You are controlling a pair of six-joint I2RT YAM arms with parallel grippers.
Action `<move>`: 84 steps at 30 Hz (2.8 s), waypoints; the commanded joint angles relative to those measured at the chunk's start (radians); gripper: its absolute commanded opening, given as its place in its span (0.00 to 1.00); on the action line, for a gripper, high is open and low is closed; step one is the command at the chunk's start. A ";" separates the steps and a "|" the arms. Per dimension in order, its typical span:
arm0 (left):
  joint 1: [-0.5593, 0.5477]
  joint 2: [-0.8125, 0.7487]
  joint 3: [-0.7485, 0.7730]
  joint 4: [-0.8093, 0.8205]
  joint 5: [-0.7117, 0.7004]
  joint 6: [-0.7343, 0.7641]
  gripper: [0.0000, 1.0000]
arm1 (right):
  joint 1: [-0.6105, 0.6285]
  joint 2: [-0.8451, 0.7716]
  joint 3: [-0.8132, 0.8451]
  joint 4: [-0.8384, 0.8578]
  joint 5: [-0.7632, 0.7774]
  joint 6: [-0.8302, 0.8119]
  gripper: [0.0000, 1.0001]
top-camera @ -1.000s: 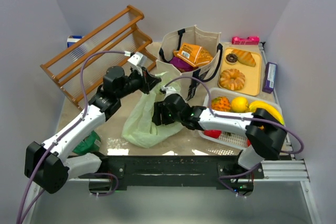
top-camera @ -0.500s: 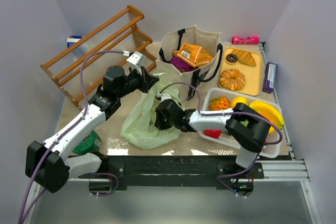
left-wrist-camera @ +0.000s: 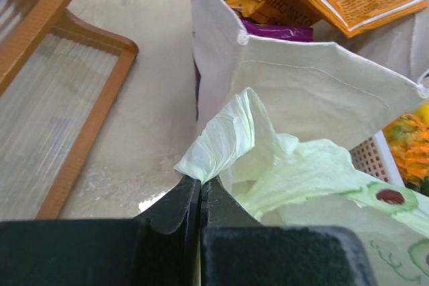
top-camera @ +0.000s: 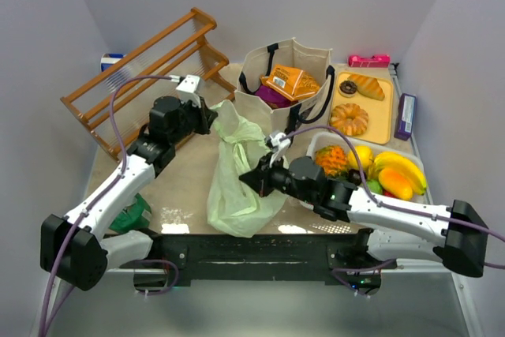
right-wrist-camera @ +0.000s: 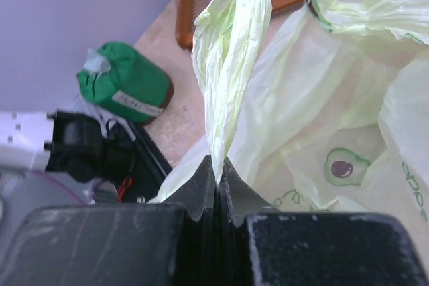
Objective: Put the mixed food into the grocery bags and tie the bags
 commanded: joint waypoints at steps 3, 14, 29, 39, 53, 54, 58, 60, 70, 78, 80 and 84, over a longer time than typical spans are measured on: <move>0.075 0.030 0.059 0.021 -0.031 0.016 0.00 | 0.160 -0.088 -0.054 0.034 -0.045 -0.156 0.00; 0.376 0.006 0.077 0.036 0.087 -0.059 0.00 | 0.263 -0.250 -0.080 -0.252 0.022 -0.119 0.00; 0.400 -0.019 0.016 0.127 0.295 -0.083 0.00 | 0.263 -0.237 0.094 -0.487 0.189 -0.081 0.94; 0.380 -0.053 -0.002 0.144 0.307 -0.085 0.00 | 0.234 -0.290 0.419 -0.831 0.654 0.000 0.99; 0.313 -0.074 -0.004 0.130 0.273 -0.053 0.00 | -0.823 0.027 0.398 -0.822 0.160 -0.197 0.93; 0.313 -0.077 -0.004 0.130 0.275 -0.053 0.00 | -0.844 0.056 0.398 -0.835 0.177 -0.205 0.93; 0.311 -0.080 -0.002 0.132 0.284 -0.051 0.00 | -0.906 0.101 0.372 -0.869 0.230 -0.217 0.92; 0.310 -0.082 -0.002 0.136 0.298 -0.050 0.00 | -0.915 0.107 0.361 -0.878 0.269 -0.211 0.93; 0.296 -0.097 -0.008 0.153 0.318 -0.043 0.00 | -0.920 0.211 0.343 -0.931 0.410 -0.159 0.99; 0.291 -0.094 -0.010 0.155 0.316 -0.042 0.00 | -0.926 0.270 0.320 -0.957 0.438 -0.128 0.91; 0.288 -0.096 -0.012 0.156 0.316 -0.040 0.00 | -0.928 0.273 0.312 -0.957 0.450 -0.121 0.87; 0.287 -0.096 -0.013 0.158 0.313 -0.042 0.00 | -0.929 0.293 0.303 -0.955 0.430 -0.110 0.72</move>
